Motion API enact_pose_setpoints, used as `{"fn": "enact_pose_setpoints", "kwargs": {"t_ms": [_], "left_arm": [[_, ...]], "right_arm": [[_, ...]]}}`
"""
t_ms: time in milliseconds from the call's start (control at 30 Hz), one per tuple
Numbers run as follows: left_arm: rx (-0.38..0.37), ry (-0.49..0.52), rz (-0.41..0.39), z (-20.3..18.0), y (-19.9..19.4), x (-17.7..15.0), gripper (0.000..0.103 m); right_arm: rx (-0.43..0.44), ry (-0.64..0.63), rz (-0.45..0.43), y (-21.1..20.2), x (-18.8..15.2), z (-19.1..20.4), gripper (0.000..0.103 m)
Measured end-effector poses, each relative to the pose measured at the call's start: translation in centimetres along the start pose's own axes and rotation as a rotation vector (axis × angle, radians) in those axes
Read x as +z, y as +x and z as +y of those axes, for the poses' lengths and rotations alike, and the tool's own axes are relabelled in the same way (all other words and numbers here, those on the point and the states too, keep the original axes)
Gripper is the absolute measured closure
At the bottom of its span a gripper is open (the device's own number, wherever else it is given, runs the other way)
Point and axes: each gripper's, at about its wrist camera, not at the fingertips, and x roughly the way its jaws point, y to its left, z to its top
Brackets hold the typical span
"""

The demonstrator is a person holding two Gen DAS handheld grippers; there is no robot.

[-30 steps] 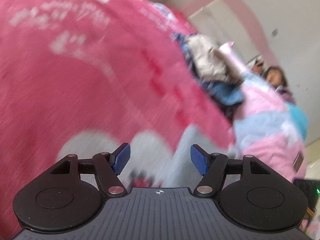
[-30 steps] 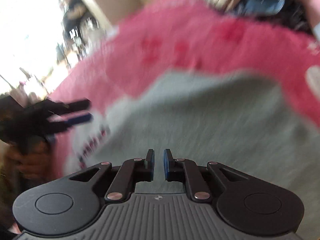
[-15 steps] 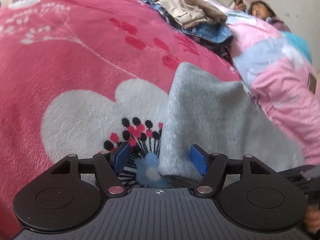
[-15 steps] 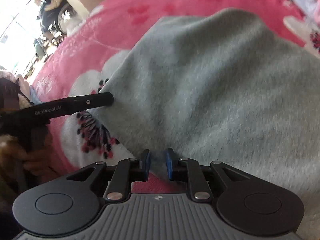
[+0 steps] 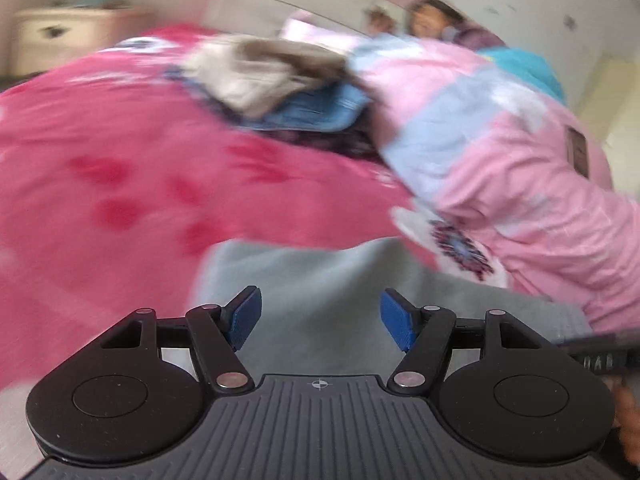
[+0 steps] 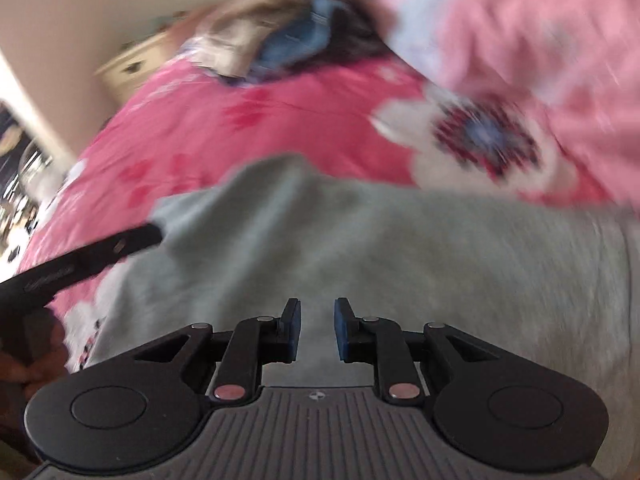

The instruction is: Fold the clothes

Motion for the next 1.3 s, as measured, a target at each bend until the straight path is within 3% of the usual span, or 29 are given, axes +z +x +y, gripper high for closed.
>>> {"fn": "enact_pose_setpoints", "kwargs": {"t_ms": [100,167,267,367,533,633,767,867,1067,1300], "left_arm": [[0.063,0.064,0.014,-0.4,4.4,0.8,0.037],[0.129,0.031,0.055,0.8,6.7,0.9,0.037],[0.103,-0.04,0.052,2.0,6.2,1.0,0.037],[0.087,-0.037,0.009,1.6,4.6,1.4,0.037],[0.017,0.033,-0.046,-1.1,4.7,2.9,0.037],[-0.001,0.075,-0.025,-2.6,6.2,3.2,0.037],[0.033,0.092,0.045,-3.2,9.0,2.4,0.037],[0.065,0.116,0.059,-3.0,9.7,1.9,0.036],[0.093,0.158,0.027,-2.9,8.1,2.8,0.036],[0.083,0.186,-0.052,-2.6,3.3,3.4,0.036]], "right_arm": [[0.003,0.049,0.051,1.3,-1.4,-1.4,0.083],[0.0,0.04,0.052,1.5,-1.8,-1.6,0.083],[-0.008,0.029,0.053,1.7,-1.6,-1.5,0.083],[-0.003,0.054,0.046,1.3,-1.7,-1.6,0.082],[-0.033,0.068,-0.061,-1.2,-1.2,-2.2,0.082],[-0.08,0.092,-0.141,-2.8,-0.5,-3.6,0.082],[-0.172,0.15,-0.216,-4.0,0.5,-6.8,0.079],[-0.219,0.231,-0.219,-3.4,0.9,-9.9,0.073],[-0.119,0.395,-0.192,-3.6,1.1,-14.1,0.073],[-0.054,0.322,-0.176,-5.7,3.2,-13.3,0.071]]}}
